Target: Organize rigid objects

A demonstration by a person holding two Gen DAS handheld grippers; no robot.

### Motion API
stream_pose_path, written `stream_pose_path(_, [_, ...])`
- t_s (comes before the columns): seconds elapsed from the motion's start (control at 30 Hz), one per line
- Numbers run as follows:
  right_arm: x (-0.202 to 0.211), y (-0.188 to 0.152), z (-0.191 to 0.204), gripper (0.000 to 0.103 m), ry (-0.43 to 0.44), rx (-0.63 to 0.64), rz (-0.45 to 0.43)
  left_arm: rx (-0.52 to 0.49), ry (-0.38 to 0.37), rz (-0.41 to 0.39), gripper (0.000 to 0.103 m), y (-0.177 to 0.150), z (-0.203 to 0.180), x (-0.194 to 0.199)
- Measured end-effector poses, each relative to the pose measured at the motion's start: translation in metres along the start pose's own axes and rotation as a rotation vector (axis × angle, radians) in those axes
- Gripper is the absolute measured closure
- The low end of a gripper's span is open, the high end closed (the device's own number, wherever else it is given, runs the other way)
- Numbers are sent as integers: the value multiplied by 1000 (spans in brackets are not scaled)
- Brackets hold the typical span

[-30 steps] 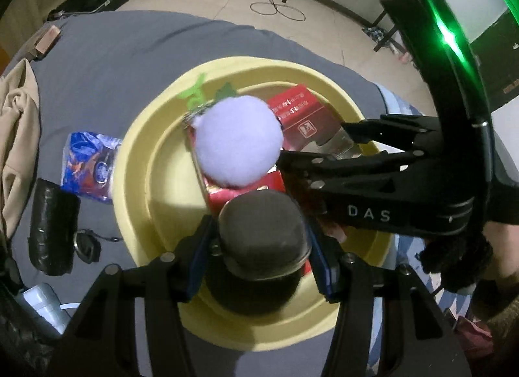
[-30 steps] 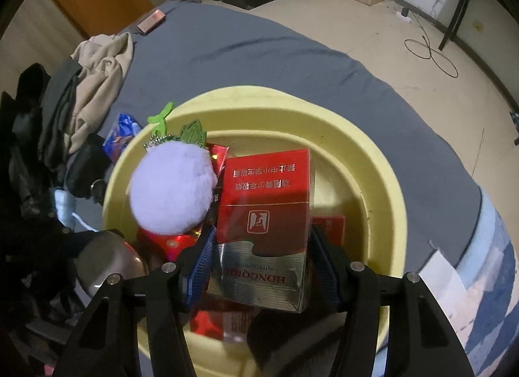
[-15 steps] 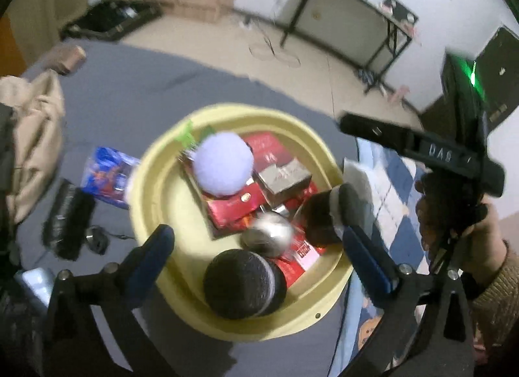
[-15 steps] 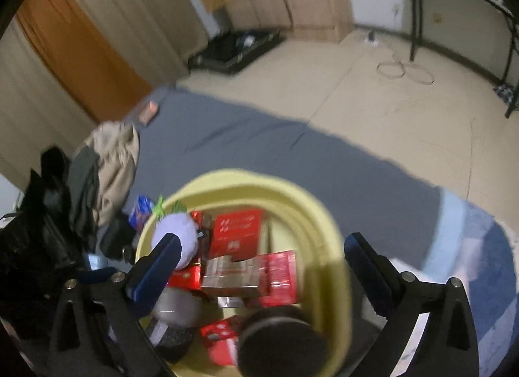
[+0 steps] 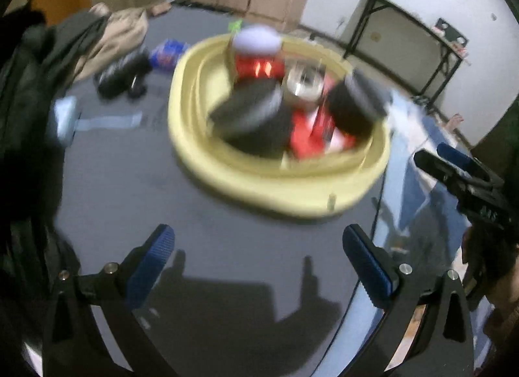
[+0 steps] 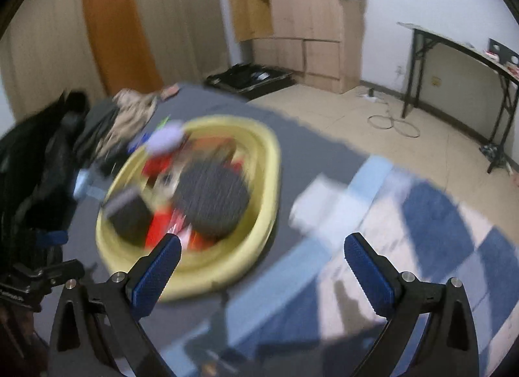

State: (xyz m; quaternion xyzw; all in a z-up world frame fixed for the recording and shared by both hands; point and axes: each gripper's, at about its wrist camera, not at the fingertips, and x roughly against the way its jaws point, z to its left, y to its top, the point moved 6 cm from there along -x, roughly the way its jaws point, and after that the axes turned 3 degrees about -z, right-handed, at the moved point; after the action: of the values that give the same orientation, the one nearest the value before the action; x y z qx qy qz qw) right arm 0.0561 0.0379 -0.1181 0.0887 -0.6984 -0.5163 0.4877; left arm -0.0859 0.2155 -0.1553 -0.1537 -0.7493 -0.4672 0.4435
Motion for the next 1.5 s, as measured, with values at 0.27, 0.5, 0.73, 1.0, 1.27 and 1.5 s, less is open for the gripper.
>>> stream_pose_path(0.27, [-33,-72,30,0,-7,169,131,15,104,-55,0,-18,3,-44])
stream_pose_path(0.5, [-52,-68,36,0,-79,205,149,-72,111,-102,0,5,-3,-70])
stream_pose_path(0.73, [-65,-58,36,0,-118,179,139,-71,120,-108,0,9,1,-70])
stream_pose_path(1.0, [-63,-60,37,0,-122,189,133,-67,113,-107,0,6,-3,-68])
stream_pose_path(1.27, [-63,-59,37,0,-123,189,133,-66,111,-107,0,7,-2,-69])
stream_pose_path(1.5, [-63,-59,37,0,-123,188,133,-67,112,-106,0,7,-1,-69])
